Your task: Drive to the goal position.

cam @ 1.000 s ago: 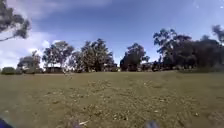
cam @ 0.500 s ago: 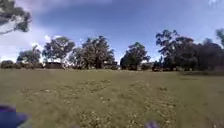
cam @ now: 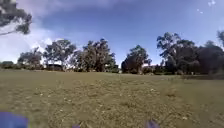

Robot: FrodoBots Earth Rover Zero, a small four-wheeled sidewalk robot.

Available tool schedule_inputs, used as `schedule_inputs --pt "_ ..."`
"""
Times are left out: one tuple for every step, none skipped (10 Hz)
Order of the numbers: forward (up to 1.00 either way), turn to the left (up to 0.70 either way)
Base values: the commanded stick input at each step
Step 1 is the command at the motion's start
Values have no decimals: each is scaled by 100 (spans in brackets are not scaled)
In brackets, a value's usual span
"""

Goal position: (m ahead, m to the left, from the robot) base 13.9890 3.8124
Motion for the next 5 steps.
schedule_inputs --pt "70 0" --pt "70 0" --pt "70 0" --pt "70 0" --pt "70 0"
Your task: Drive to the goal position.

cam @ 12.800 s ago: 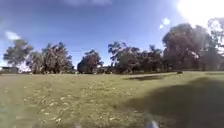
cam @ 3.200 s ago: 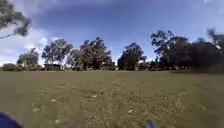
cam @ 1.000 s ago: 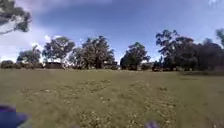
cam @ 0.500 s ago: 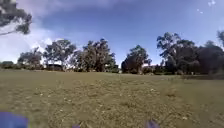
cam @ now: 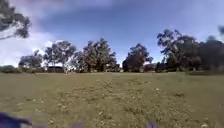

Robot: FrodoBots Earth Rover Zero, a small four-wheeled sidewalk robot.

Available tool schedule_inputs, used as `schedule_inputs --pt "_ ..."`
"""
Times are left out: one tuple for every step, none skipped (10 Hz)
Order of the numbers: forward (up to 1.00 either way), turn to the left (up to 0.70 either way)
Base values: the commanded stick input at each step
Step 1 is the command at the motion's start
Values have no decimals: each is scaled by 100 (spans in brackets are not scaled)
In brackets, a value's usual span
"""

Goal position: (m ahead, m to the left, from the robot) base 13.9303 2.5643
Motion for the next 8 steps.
schedule_inputs --pt "70 0" --pt "70 0" --pt "70 0" --pt "70 0" --pt "70 0" --pt "70 0" --pt "70 0" --pt "70 0"
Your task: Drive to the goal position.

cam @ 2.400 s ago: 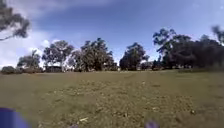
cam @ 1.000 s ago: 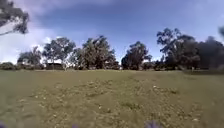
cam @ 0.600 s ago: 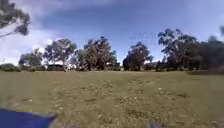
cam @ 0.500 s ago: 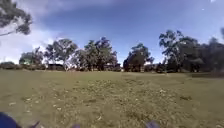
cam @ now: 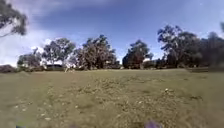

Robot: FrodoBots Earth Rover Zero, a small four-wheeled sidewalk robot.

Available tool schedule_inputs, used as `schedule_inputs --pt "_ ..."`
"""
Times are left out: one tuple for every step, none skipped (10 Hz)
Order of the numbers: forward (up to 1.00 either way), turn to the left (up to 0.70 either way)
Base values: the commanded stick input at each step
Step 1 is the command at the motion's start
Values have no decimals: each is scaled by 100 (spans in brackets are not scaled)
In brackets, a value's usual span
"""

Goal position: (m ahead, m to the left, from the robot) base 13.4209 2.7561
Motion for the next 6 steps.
schedule_inputs --pt "70 0" --pt "70 0" --pt "70 0" --pt "70 0" --pt "70 0" --pt "70 0"
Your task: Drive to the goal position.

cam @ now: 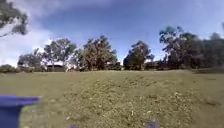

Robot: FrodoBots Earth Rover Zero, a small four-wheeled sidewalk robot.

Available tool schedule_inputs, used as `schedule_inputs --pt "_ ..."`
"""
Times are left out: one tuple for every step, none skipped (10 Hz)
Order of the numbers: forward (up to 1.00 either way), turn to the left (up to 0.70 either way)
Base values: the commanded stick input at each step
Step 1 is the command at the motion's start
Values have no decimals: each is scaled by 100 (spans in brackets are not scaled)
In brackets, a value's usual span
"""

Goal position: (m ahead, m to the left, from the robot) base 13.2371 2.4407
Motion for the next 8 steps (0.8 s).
schedule_inputs --pt "70 0" --pt "70 0" --pt "70 0" --pt "70 0" --pt "70 0" --pt "70 0" --pt "70 0" --pt "70 0"
